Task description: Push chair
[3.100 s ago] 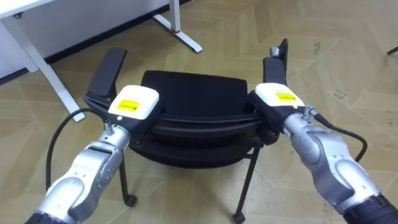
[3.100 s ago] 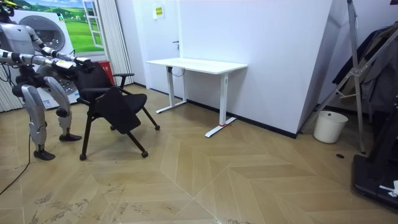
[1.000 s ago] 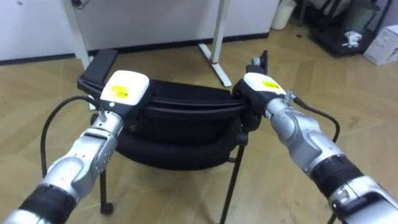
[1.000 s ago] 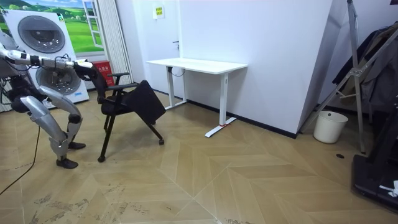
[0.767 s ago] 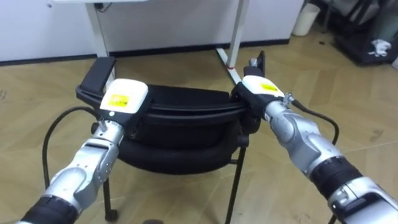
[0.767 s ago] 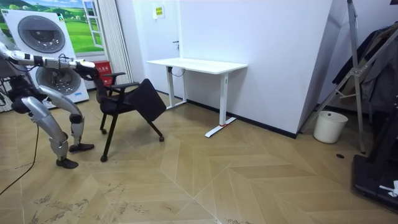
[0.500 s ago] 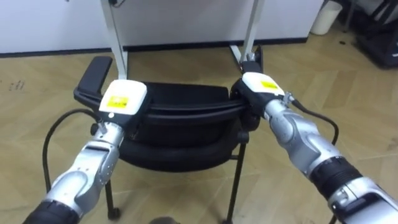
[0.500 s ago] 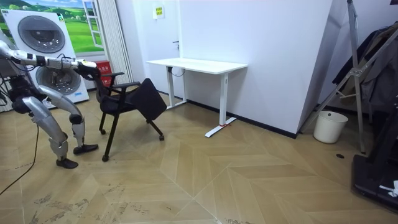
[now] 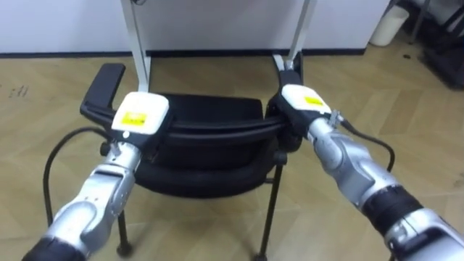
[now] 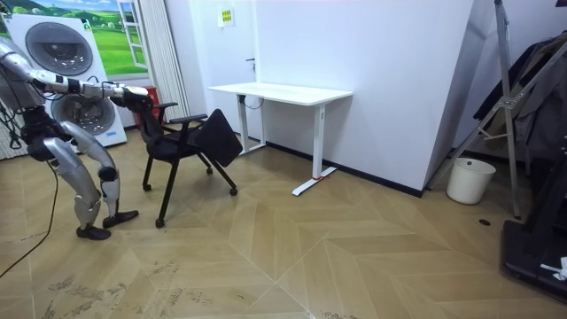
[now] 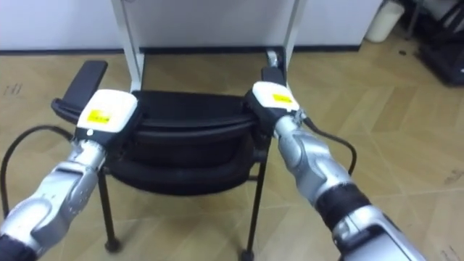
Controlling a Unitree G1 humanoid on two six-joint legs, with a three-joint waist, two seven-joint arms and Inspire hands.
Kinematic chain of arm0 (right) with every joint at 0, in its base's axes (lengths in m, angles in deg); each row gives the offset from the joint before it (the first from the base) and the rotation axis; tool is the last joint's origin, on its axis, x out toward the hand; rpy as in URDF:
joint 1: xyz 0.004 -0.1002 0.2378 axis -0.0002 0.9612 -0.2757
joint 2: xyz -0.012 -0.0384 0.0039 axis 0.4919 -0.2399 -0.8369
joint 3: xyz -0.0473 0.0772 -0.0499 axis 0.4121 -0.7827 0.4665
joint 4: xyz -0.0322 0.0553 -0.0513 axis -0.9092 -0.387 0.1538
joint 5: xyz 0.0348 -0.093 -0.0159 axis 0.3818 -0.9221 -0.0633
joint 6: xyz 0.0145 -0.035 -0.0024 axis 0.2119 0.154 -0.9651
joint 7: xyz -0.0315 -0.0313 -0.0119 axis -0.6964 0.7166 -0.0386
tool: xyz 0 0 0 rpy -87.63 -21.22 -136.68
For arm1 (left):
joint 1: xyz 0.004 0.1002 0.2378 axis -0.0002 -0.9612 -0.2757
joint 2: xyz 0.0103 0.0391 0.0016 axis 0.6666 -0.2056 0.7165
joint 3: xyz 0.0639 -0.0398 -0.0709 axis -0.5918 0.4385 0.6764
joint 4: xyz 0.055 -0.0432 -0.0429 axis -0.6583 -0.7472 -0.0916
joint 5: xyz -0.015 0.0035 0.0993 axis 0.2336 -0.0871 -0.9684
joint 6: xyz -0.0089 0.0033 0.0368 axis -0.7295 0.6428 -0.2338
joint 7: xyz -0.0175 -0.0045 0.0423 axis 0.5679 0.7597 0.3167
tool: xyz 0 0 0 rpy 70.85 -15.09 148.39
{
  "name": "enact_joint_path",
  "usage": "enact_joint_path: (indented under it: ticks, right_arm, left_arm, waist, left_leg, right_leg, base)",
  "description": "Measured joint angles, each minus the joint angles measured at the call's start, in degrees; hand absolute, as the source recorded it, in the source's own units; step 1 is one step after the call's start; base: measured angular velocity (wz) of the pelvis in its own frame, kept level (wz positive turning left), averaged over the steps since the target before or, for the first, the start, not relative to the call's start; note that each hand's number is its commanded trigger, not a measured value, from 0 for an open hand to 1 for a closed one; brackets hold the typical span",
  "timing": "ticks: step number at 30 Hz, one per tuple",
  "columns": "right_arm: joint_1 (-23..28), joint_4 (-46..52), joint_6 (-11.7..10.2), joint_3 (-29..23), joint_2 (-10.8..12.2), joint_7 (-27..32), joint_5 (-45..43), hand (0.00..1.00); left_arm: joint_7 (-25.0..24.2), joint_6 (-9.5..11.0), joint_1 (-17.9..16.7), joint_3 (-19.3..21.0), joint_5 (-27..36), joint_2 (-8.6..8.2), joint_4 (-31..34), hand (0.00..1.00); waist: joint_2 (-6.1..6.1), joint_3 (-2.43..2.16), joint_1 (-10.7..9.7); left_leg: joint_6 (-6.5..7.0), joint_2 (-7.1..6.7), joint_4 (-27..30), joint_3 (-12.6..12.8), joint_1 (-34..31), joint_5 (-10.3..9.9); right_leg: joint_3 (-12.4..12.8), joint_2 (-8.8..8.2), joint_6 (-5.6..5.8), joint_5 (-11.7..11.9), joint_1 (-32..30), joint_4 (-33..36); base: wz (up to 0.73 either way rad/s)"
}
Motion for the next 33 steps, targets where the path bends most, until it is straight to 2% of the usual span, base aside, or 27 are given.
enact_joint_path:
  ticks: [1, 2, 3, 4, 5, 6, 7, 9, 11, 13, 15, 17, 19, 20, 22, 23, 24, 25, 26, 27, 28, 29, 30, 31, 33]
  right_arm:
    - [0.1, 0.0, 0.0, -0.2, -0.2, 0.1, 0.0, 1.00]
    - [0.3, -0.1, -0.1, -0.2, -0.4, 0.7, 0.2, 1.00]
    - [0.4, -0.1, -0.1, -0.1, -0.4, 1.2, 0.4, 1.00]
    - [0.5, -0.2, 0.0, 0.0, -0.5, 1.3, 0.5, 1.00]
    - [0.5, -0.2, 0.1, -0.1, -0.4, 1.3, 0.5, 1.00]
    - [0.4, -0.5, 0.1, -0.1, 0.0, 1.9, 0.4, 1.00]
    - [0.0, -0.4, 0.0, -0.1, -0.1, 2.1, 0.4, 1.00]
    - [-0.8, -0.4, -0.1, -0.1, -0.3, 2.7, 0.4, 1.00]
    - [-1.0, -0.4, 0.3, -0.2, -0.3, 2.9, 0.1, 1.00]
    - [-1.0, -0.5, 0.4, -0.7, -0.3, 2.8, 0.2, 1.00]
    - [-1.0, -0.5, 0.3, -0.9, -0.3, 2.8, 0.3, 1.00]
    - [-1.0, -0.5, 0.3, -1.0, -0.3, 3.0, 0.3, 1.00]
    - [-1.0, -0.5, 0.2, -1.5, -0.1, 3.3, 0.3, 1.00]
    - [-1.0, -0.5, 0.2, -1.7, -0.1, 3.4, 0.1, 1.00]
    - [-1.0, -0.5, -0.3, -2.5, 0.1, 3.6, 0.0, 1.00]
    - [-1.1, -0.5, -0.6, -3.1, 0.3, 3.7, -0.3, 1.00]
    - [-1.3, -0.5, -0.9, -3.5, 0.7, 3.6, -0.9, 1.00]
    - [-1.4, -0.2, -1.1, -4.0, 0.5, 3.4, -0.9, 1.00]
    - [-1.7, -0.2, -1.1, -4.2, 0.3, 3.0, -1.1, 1.00]
    - [-2.1, -0.5, -0.9, -4.9, 0.9, 2.7, -1.8, 1.00]
    - [-2.4, -0.8, -0.7, -5.3, 1.3, 2.6, -2.2, 1.00]
    - [-2.5, -1.2, -0.7, -5.8, 1.6, 2.5, -2.7, 1.00]
    - [-2.5, -1.3, -0.7, -5.8, 1.7, 2.3, -3.1, 1.00]
    - [-2.4, -1.2, -1.1, -5.8, 1.7, 2.3, -3.4, 1.00]
    - [-2.2, -1.1, -1.8, -5.7, 1.8, 2.3, -3.6, 1.00]
  left_arm:
    - [-0.3, 0.0, 0.1, 0.2, -0.7, -0.20, -0.1, 1.00]
    - [-0.7, -0.1, 0.5, 0.2, -1.0, -0.71, -0.2, 1.00]
    - [-0.8, 0.0, 0.8, 0.0, -0.9, -0.98, -0.7, 1.00]
    - [-1.0, 0.2, 1.1, 0.0, -0.7, -1.40, -1.4, 1.00]
    - [-1.0, 0.2, 1.2, 0.1, -0.6, -1.46, -1.5, 1.00]
    - [-1.0, 0.2, 1.3, 0.2, -0.6, -1.18, -1.4, 1.00]
    - [-1.0, 0.2, 1.3, 0.5, -0.6, -1.12, -1.1, 1.00]
    - [-1.0, 0.4, 1.4, 1.5, -0.8, -1.53, -1.2, 1.00]
    - [-1.0, 0.4, 1.4, 2.0, -1.2, -2.44, -1.5, 1.00]
    - [-1.0, 0.6, 1.8, 2.2, -2.0, -2.96, -1.7, 1.00]
    - [-1.0, 0.6, 2.0, 2.2, -2.6, -2.84, -1.7, 1.00]
    - [-0.8, 0.6, 2.4, 2.2, -3.2, -2.79, -1.7, 1.00]
    - [-0.8, 0.6, 3.1, 2.3, -3.9, -2.64, -1.8, 1.00]
    - [-0.8, 0.6, 3.4, 2.3, -4.1, -2.61, -2.0, 1.00]
    - [-0.8, 0.8, 4.1, 2.3, -4.1, -2.25, -2.0, 1.00]
    - [-0.8, 0.7, 4.2, 2.5, -4.1, -2.13, -1.8, 1.00]
    - [-0.7, 0.8, 3.8, 2.5, -3.9, -1.65, -1.3, 1.00]
    - [-0.7, 1.0, 4.3, 2.7, -3.8, -1.48, -1.3, 1.00]
    - [-0.7, 1.1, 4.7, 2.8, -3.8, -1.72, -1.6, 1.00]
    - [-0.7, 1.2, 5.8, 2.6, -3.8, -1.55, -2.3, 1.00]
    - [-0.7, 1.2, 6.5, 2.3, -3.8, -1.43, -2.9, 1.00]
    - [-0.7, 1.3, 7.4, 2.3, -3.8, -1.47, -4.3, 1.00]
    - [-0.6, 1.4, 7.7, 2.3, -3.8, -1.92, -5.0, 1.00]
    - [-0.4, 1.4, 7.1, 2.4, -3.8, -2.10, -5.1, 1.00]
    - [0.4, 1.4, 6.5, 2.8, -3.8, -1.92, -5.1, 1.00]
  waist:
    - [0.16, 0.06, -0.1]
    - [0.97, 0.40, 0.3]
    - [1.45, 0.75, 0.4]
    - [2.09, 1.11, 0.5]
    - [2.16, 1.14, 0.7]
    - [1.77, 1.09, 1.3]
    - [1.63, 0.93, 1.8]
    - [3.01, 0.94, 2.4]
    - [3.69, 0.85, 2.6]
    - [3.52, 1.06, 2.3]
    - [3.40, 1.09, 2.1]
    - [3.41, 1.11, 1.6]
    - [3.20, 1.23, 0.8]
    - [2.95, 1.36, 0.5]
    - [2.32, 1.59, 0.0]
    - [1.96, 1.74, -0.6]
    - [2.53, 1.85, -0.5]
    - [3.87, 1.58, -0.7]
    - [4.39, 1.87, -0.8]
    - [4.14, 1.90, -0.9]
    - [3.65, 2.01, -1.1]
    - [2.74, 1.94, -2.1]
    - [2.50, 1.78, -3.0]
    - [2.55, 1.70, -3.2]
    - [2.55, 1.63, -3.2]
  left_leg:
    - [0.02, 0.45, 0.0, 0.2, 0.4, 0.0]
    - [0.07, 1.98, 0.2, 1.3, 1.1, 0.0]
    - [0.53, 2.76, 1.1, 1.5, 1.8, -0.5]
    - [0.56, 2.95, 2.6, 1.5, 2.1, -1.6]
    - [0.37, 3.18, 3.4, 1.7, 2.1, -2.2]
    - [-0.04, 3.62, 4.3, 2.1, 2.1, -2.6]
    - [-0.43, 3.82, 4.2, 2.2, 1.7, -2.5]
    - [-0.61, 4.62, 3.9, 2.4, 0.8, -2.3]
    - [-0.75, 4.53, 3.1, 2.2, 0.4, -1.4]
    - [-1.34, 4.34, 2.2, 2.2, 0.2, -1.0]
    - [-2.06, 4.27, 1.0, 2.2, 0.2, -0.3]
    - [-1.42, 4.30, 0.0, 2.1, 0.0, 0.3]
    - [-1.68, 3.88, -0.6, 1.1, -0.5, 0.7]
    - [-2.13, 3.43, -1.1, 0.8, -0.5, 1.0]
    - [-3.91, 2.47, -3.0, 0.5, -0.6, 2.0]
    - [-5.12, 2.78, -1.4, 0.5, -1.2, 1.6]
    - [-3.74, 5.46, 5.2, -1.6, -1.4, -0.8]
    - [-5.28, 7.28, 8.5, -4.3, -1.2, -3.8]
    - [-5.69, 6.76, 8.6, -5.6, -1.2, -4.8]
    - [-4.13, 4.69, 7.0, -7.6, -0.7, -6.2]
    - [-3.79, 3.89, 6.1, -8.1, -0.6, -5.9]
    - [-4.00, 2.41, 4.2, -8.9, -0.4, -4.9]
    - [-4.34, 1.56, 2.7, -9.6, 0.0, -4.1]
    - [-4.81, 1.47, 1.9, -9.5, 0.5, -3.8]
    - [-5.74, 1.60, 1.1, -9.8, 0.8, -3.2]
  right_leg:
    - [0.3, 0.02, 0.08, 0.7, -0.3, 0.7]
    - [0.6, -0.09, -0.17, 1.9, -0.7, 2.5]
    - [0.5, -1.70, -0.66, 2.2, -0.8, 5.2]
    - [1.2, -5.60, 0.02, 1.8, -0.8, 6.4]
    - [2.3, -7.23, 0.34, 1.5, -0.9, 6.0]
    - [2.8, -7.44, 0.54, 1.1, -0.9, 4.6]
    - [2.6, -6.30, -0.48, 0.3, -0.5, 2.0]
    - [1.9, -4.73, -0.68, 0.4, -0.6, -1.5]
    - [1.9, -3.76, -1.57, 0.8, -0.4, -4.1]
    - [1.7, -3.04, -2.65, 1.2, 0.3, -7.1]
    - [1.2, -2.65, -2.77, 2.4, 0.4, -9.2]
    - [0.8, -2.02, -2.70, 3.5, 0.7, -11.0]
    - [0.6, -1.33, -2.07, 4.5, 0.8, -12.5]
    - [0.8, -1.23, -1.86, 4.8, 0.8, -13.0]
    - [2.0, -0.84, -2.04, 5.9, 0.2, -14.8]
    - [0.3, -1.58, -2.43, 6.8, 0.4, -15.8]
    - [0.3, -1.11, -2.33, 6.8, 0.4, -15.3]
    - [0.5, -1.13, -1.95, 5.8, 0.2, -13.4]
    - [0.9, -1.06, -1.54, 5.3, 0.0, -12.3]
    - [2.7, -0.99, -0.93, 4.9, -1.3, -10.9]
    - [3.9, -0.46, -1.02, 4.9, -2.0, -10.9]
    - [7.5, 0.48, -1.69, 5.5, -3.0, -11.7]
    - [9.7, 1.24, -2.16, 6.5, -3.4, -12.4]
    - [11.3, 1.88, -2.22, 7.2, -3.7, -12.7]
    - [11.9, 2.51, -2.35, 7.3, -3.6, -13.3]
  base:
    - [0.05]
    - [-0.04]
    - [-0.04]
    - [-0.03]
    - [-0.12]
    - [-0.27]
    - [-0.31]
    - [-0.35]
    - [-0.22]
    - [-0.03]
    - [0.00]
    - [0.05]
    - [0.15]
    - [0.20]
    - [0.12]
    - [-0.09]
    - [-0.10]
    - [-0.16]
    - [-0.06]
    - [-0.04]
    - [0.19]
    - [0.45]
    - [0.44]
    - [0.19]
    - [0.02]
